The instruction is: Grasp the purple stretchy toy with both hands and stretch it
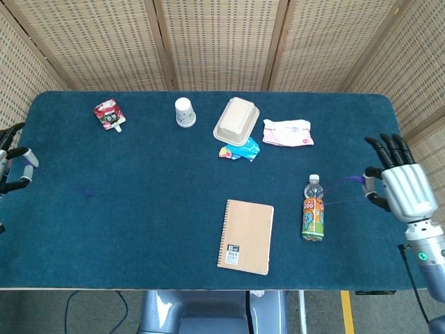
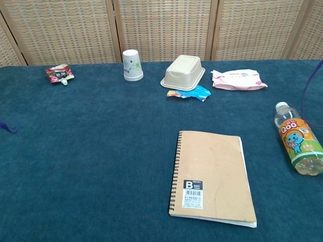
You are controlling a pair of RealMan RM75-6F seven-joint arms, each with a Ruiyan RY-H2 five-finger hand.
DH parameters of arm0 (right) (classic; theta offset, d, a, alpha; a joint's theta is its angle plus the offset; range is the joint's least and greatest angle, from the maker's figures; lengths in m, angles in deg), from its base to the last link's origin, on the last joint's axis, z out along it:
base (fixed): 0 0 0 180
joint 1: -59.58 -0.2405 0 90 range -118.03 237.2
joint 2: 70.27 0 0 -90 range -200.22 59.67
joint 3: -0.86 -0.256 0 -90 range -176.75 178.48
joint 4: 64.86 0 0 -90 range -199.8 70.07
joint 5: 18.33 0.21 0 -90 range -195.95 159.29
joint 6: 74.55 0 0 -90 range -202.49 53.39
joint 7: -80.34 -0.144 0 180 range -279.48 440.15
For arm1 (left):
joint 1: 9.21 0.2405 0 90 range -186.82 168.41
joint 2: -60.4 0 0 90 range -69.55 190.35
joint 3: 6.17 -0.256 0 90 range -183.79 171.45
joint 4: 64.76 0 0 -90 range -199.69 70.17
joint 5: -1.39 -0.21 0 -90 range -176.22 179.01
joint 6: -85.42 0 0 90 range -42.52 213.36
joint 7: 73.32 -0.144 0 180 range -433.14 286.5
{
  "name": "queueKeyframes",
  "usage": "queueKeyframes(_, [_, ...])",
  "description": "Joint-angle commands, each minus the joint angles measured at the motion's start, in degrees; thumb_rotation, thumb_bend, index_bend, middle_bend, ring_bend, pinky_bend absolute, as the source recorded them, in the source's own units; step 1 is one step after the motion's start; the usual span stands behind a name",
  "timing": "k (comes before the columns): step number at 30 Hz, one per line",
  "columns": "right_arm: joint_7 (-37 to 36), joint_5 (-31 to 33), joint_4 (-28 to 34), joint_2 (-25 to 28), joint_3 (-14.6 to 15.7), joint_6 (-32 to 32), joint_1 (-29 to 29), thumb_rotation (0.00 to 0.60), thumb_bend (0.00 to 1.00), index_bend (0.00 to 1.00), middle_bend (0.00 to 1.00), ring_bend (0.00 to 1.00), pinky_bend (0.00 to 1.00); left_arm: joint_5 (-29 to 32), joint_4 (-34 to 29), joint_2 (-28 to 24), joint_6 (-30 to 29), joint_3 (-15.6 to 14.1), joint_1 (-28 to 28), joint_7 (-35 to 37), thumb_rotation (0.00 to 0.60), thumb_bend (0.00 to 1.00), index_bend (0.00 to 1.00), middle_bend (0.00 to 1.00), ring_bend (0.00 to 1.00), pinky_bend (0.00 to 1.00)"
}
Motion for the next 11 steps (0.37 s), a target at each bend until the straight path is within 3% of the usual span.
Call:
queueKeyframes(1, [4.8,0.2,0.1,-3.0,0.7,-3.1,-2.3,0.6,0.66,0.72,0.2,0.0,0.0,3.0,-5.5,3.0,0.2,-0.2,-1.3,-10.7,0.6,0.57,0.68,0.0,0.0,0.0])
queueKeyframes(5, [5.2,0.8,-2.8,-5.6,1.6,-4.1,-2.4,0.6,0.66,0.72,0.2,0.0,0.0,2.2,-4.7,8.1,-1.8,-1.0,-1.0,-13.8,0.6,0.57,0.68,0.0,0.0,0.0])
queueKeyframes(11, [5.3,1.0,-4.9,-7.1,2.2,-4.3,-2.2,0.6,0.66,0.72,0.2,0.0,0.0,1.8,-4.0,11.1,-2.8,-1.2,-1.1,-15.2,0.6,0.57,0.68,0.0,0.0,0.0])
